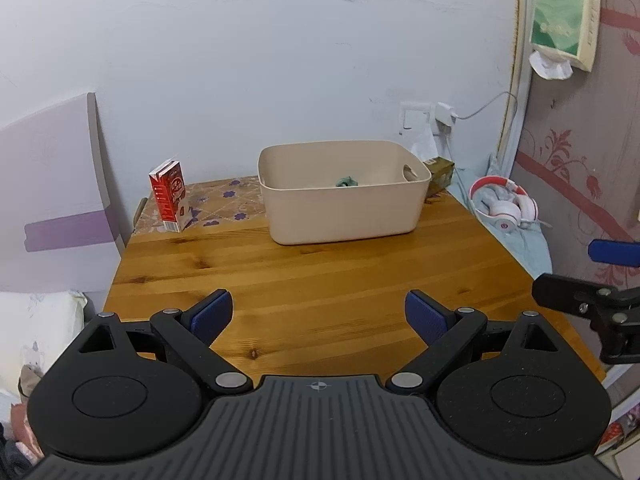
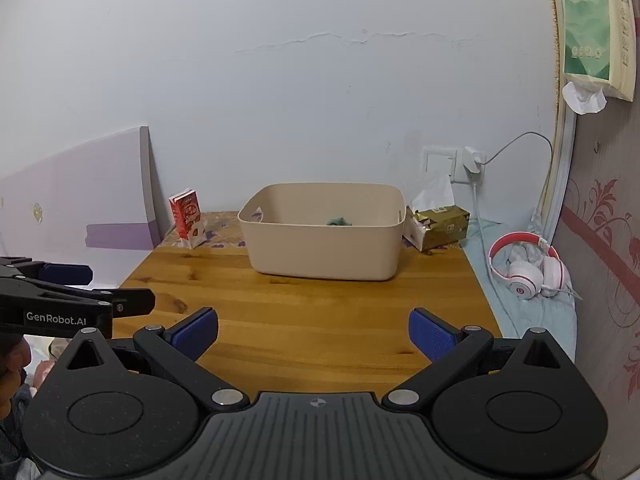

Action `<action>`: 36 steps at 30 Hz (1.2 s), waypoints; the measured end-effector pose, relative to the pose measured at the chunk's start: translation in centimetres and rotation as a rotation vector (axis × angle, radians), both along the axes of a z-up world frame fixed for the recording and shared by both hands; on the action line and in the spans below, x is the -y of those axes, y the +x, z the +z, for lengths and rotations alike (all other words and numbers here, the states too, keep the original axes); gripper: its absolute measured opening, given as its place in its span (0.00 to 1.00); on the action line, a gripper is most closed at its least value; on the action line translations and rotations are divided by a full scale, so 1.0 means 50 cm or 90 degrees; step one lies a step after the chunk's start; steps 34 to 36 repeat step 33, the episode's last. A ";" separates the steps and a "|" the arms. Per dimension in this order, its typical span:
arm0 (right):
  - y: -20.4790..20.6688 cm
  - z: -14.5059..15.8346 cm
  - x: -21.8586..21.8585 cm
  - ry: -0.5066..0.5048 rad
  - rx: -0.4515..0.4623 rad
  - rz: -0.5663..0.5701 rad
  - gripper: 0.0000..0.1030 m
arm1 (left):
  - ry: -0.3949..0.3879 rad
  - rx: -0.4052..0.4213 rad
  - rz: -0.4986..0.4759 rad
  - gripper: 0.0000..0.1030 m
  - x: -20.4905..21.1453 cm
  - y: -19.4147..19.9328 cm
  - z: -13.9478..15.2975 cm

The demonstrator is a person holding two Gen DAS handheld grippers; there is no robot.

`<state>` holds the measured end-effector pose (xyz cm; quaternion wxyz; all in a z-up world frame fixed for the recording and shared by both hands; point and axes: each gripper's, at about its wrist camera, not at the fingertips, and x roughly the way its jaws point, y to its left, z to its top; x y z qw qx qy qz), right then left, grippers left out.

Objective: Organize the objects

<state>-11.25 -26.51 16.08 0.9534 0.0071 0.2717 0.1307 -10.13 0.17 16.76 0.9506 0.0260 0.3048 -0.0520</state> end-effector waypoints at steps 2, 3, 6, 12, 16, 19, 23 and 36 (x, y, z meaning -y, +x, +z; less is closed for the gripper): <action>-0.003 0.002 0.003 0.010 0.002 -0.003 1.00 | 0.001 -0.001 0.000 0.92 0.003 -0.001 -0.001; -0.005 0.003 0.004 0.013 0.004 -0.005 1.00 | -0.001 -0.003 -0.001 0.92 0.004 -0.001 -0.002; -0.006 0.004 0.008 0.015 0.003 -0.008 1.00 | -0.004 -0.006 -0.004 0.92 0.006 0.000 -0.003; -0.003 0.003 0.010 0.014 0.001 -0.019 1.00 | -0.011 -0.016 -0.001 0.92 -0.001 0.008 -0.013; 0.005 -0.004 0.012 0.012 -0.005 -0.027 1.00 | -0.013 -0.021 0.001 0.92 -0.003 0.015 -0.017; 0.012 -0.011 0.011 0.008 -0.012 -0.029 1.00 | -0.014 -0.027 0.000 0.92 -0.004 0.020 -0.021; 0.021 -0.017 0.005 0.003 -0.020 -0.024 1.00 | -0.009 -0.028 0.000 0.92 -0.004 0.025 -0.023; 0.042 -0.034 0.002 -0.001 -0.036 -0.020 1.00 | -0.005 -0.030 -0.001 0.93 -0.006 0.040 -0.033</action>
